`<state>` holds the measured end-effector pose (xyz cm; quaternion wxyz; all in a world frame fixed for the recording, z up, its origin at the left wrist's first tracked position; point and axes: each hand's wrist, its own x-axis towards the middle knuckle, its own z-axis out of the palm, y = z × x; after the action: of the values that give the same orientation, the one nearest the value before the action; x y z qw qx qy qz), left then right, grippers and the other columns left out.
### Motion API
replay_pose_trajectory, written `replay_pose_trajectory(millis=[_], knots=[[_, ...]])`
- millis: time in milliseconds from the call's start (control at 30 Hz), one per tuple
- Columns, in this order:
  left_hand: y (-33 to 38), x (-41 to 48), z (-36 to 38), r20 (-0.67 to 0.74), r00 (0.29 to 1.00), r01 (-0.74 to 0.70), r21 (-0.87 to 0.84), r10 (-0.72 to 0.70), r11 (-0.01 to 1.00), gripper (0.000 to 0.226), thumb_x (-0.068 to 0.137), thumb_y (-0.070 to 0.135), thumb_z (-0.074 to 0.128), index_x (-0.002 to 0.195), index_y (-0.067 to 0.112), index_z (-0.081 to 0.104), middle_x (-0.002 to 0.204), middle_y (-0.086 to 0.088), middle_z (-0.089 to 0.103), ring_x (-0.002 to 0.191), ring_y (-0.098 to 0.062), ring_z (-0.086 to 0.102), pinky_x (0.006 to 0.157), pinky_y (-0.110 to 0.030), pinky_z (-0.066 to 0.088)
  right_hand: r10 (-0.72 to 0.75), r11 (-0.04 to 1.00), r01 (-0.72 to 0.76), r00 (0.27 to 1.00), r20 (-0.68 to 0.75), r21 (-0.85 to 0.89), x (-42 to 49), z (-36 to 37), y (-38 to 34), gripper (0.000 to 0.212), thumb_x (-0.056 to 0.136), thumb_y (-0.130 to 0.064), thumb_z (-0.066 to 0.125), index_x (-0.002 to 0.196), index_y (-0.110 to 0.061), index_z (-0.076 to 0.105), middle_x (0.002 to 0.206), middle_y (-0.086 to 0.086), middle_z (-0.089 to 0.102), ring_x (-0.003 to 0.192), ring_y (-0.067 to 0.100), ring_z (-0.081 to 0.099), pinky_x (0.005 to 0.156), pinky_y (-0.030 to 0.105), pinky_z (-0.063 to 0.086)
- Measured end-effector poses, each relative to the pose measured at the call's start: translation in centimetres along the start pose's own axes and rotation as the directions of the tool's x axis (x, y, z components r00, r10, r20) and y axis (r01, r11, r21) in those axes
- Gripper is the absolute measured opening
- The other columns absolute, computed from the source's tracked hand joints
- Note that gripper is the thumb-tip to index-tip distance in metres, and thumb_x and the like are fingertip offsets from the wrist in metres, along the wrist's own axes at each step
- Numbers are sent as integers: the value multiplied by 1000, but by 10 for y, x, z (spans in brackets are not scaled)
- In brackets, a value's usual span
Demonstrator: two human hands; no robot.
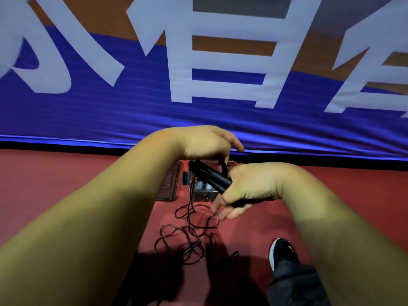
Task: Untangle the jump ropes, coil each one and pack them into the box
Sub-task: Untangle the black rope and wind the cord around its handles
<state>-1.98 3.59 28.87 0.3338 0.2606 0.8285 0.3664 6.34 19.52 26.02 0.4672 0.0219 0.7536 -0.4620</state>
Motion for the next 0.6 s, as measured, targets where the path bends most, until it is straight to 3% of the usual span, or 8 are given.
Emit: replay_pose_trajectory(millis=[100,200,267,333,400,467,533,600], knots=[[9,-10,4,-16,989,-129,378,146,917,43,94,15,56,129,38,66,95,4,77,88,-22,71,85,-42,59,70,998,-70,994,-80,-1,5,-4,4,24,96,6,60,113,21,66,101,28,78,94,31,80,79,33,67],[13,-17,4,-67,987,-99,461,146,882,35,95,12,68,123,33,69,102,15,77,95,-8,71,93,-38,56,61,998,-58,971,-230,16,10,-9,7,18,97,8,58,113,16,59,103,31,76,89,37,80,78,42,67],[14,-16,7,-151,972,-78,515,180,854,32,88,11,75,114,30,72,98,16,76,93,-4,70,90,-35,56,52,998,-56,946,-319,-4,14,-11,5,9,97,8,57,106,10,59,95,27,77,82,33,79,76,44,66],[18,-15,10,-226,953,-48,542,201,839,29,84,12,81,108,24,70,94,12,74,92,-9,69,82,-33,55,43,998,-61,914,-402,-32,17,-13,2,6,97,7,57,98,10,62,80,23,76,76,33,76,80,47,65],[19,-15,12,-275,954,57,549,116,834,31,81,22,87,104,17,67,92,3,73,85,-17,66,68,-30,50,19,995,-64,869,-494,-73,20,-14,-2,10,95,6,59,92,12,66,73,24,75,74,38,75,87,57,64],[16,-17,11,-210,974,172,467,-80,867,33,83,31,87,97,11,65,88,-7,76,74,-20,64,64,-30,50,-17,992,-61,812,-583,-114,22,-14,-6,10,92,4,63,89,11,68,71,25,75,72,41,78,82,63,64],[9,-22,11,19,970,233,198,-241,952,29,93,33,79,95,9,62,83,-13,73,70,-24,66,76,-40,60,-55,985,-65,754,-655,-158,24,-16,-8,10,90,-2,68,92,8,68,69,23,75,66,38,78,72,63,65],[1,-28,10,204,953,241,-57,-225,969,25,103,32,65,102,7,62,88,-18,66,79,-30,66,88,-51,58,-87,975,-81,715,-694,-205,25,-17,-8,9,90,-5,69,90,4,70,65,19,74,56,34,76,64,60,65]])
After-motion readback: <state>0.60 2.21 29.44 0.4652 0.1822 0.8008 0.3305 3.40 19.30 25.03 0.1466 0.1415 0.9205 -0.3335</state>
